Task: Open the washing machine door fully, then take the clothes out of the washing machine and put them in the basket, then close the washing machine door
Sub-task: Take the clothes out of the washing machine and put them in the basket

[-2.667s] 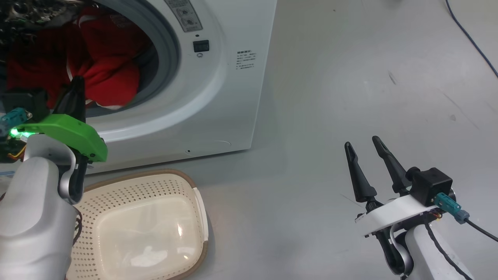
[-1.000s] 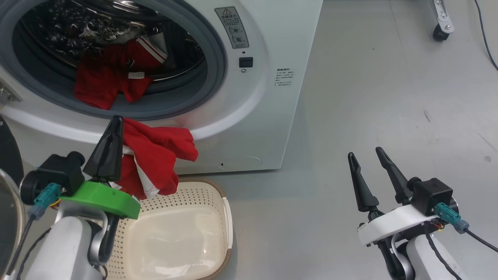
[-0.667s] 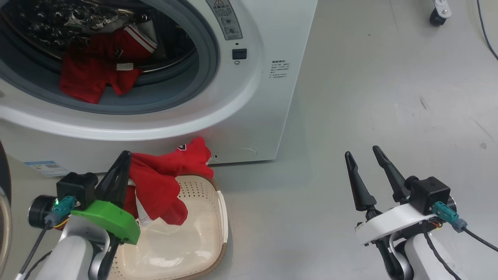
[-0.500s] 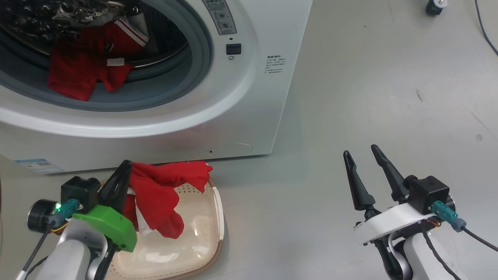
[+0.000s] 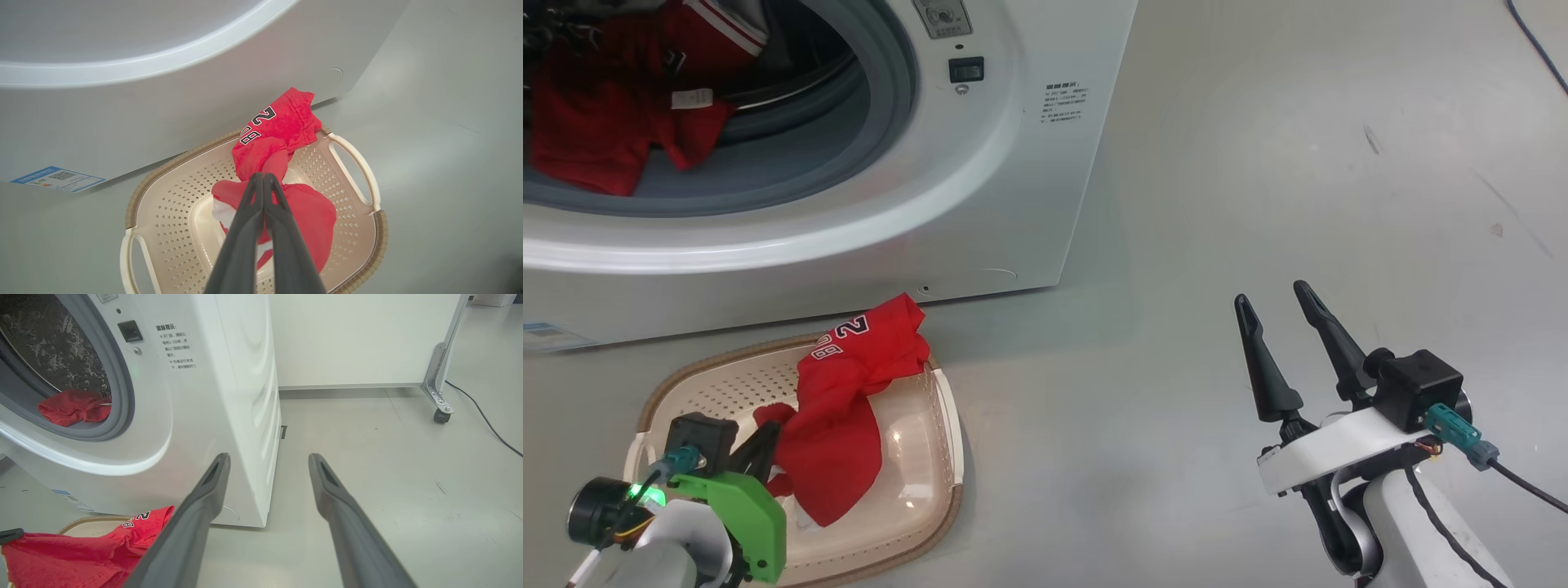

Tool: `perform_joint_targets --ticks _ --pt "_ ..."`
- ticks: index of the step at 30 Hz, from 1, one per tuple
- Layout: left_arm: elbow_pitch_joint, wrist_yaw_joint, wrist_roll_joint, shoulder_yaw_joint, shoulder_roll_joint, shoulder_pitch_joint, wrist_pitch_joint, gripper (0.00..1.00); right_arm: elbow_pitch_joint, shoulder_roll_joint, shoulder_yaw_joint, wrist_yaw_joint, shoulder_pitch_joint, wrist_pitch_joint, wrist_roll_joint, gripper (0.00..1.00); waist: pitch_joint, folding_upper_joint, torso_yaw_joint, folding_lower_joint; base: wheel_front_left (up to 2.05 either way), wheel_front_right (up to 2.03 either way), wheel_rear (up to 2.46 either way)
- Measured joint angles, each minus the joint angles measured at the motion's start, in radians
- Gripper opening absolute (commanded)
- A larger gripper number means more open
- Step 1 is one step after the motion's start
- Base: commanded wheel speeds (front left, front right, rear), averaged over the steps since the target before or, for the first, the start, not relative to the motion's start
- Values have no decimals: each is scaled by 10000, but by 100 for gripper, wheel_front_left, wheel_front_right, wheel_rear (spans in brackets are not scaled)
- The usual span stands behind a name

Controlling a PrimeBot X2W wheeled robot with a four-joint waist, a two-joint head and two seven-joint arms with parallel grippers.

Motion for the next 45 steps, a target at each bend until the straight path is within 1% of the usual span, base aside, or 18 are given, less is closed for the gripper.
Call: perform_joint_targets --ticks 7,15,24,25,26,27,28,34,39,45 --pt "849 0 -8 25 -19 -267 288 0 -50 0 25 0 -120 0 -77 100 453 0 -254 0 0 0 0" --pt "1584 2 -142 230 -123 -863 355 0 -75 21 96 0 -301 -2 -123 100 945 0 -536 0 0 0 0" --pt "2516 2 -268 268 -278 -1178 364 0 -54 71 81 -2 -419 -2 -161 100 1297 0 -772 1 0 0 0" --pt "2598 2 -268 274 -295 -1220 364 13 -52 77 79 -2 -439 -2 -161 100 1311 0 -774 0 0 0 0" --pt "2675 2 -274 282 -314 -1267 364 13 -52 82 71 -2 -457 -2 -161 100 1323 0 -773 0 0 0 0" --pt "2740 2 -305 293 -336 -1311 364 40 -50 88 67 -2 -467 -2 -161 100 1331 0 -768 0 0 0 0" --pt "2834 4 -351 313 -366 -1361 364 100 -48 90 61 -2 -470 -2 -161 100 1338 0 -762 0 0 0 0" --pt "3294 6 -422 291 -602 -1568 336 100 44 111 -12 -15 -522 -4 -161 100 1278 0 -656 1 0 0 0" --pt "3388 6 -412 234 -708 -1710 -44 100 167 134 -67 -15 -570 -13 -161 100 1088 0 -518 1 0 0 0" --pt "3308 6 -510 311 -1028 -1925 -846 100 347 130 -203 -15 -615 -17 -161 100 701 0 -313 1 0 0 0"
